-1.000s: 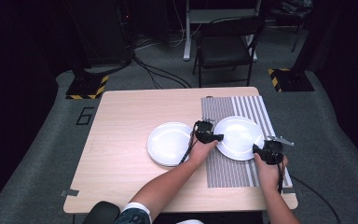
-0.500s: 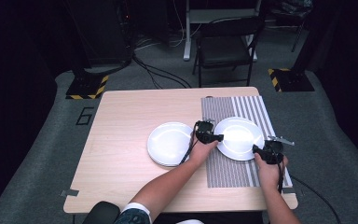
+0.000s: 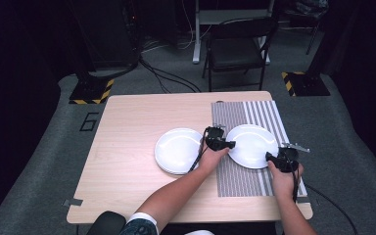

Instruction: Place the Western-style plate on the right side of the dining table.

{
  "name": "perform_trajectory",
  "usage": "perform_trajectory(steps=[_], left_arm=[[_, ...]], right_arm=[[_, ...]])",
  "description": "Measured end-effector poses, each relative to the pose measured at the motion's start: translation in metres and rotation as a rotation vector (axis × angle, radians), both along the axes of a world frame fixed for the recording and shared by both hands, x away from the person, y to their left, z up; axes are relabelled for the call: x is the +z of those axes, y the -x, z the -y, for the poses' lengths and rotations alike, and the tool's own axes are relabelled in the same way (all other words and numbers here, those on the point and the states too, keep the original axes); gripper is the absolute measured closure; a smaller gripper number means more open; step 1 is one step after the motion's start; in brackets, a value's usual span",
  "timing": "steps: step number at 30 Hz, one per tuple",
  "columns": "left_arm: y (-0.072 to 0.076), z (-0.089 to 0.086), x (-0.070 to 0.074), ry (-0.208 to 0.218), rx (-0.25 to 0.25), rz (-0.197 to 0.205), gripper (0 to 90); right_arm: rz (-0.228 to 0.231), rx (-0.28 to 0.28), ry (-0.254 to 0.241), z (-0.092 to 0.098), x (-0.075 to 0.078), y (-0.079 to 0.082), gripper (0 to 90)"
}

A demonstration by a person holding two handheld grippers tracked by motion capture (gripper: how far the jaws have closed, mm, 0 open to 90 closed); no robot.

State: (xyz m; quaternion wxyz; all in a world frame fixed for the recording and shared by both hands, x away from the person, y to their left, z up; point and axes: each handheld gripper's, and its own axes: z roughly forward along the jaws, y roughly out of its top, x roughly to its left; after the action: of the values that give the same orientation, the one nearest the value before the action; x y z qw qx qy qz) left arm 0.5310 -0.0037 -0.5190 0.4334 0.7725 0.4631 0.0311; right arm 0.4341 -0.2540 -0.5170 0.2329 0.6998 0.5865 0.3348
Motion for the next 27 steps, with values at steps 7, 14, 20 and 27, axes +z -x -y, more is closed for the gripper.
perform_trajectory(steps=[7, 14, 20, 27], left_arm=[[0.000, -0.002, 0.001, -0.009, -0.004, -0.003, 48.5], [0.005, -0.009, 0.006, -0.012, -0.015, 0.003, 47.6], [0.009, -0.023, 0.016, 0.006, -0.023, 0.034, 47.0], [0.015, -0.036, 0.024, 0.019, -0.029, 0.048, 46.2]], right_arm=[[0.015, -0.001, 0.017, 0.002, 0.003, 0.004, 52.0], [0.039, 0.014, 0.022, 0.000, 0.009, 0.014, 51.2], [0.073, 0.042, 0.028, -0.002, 0.017, 0.029, 49.1], [0.091, 0.085, 0.022, -0.010, 0.023, 0.035, 48.8]])
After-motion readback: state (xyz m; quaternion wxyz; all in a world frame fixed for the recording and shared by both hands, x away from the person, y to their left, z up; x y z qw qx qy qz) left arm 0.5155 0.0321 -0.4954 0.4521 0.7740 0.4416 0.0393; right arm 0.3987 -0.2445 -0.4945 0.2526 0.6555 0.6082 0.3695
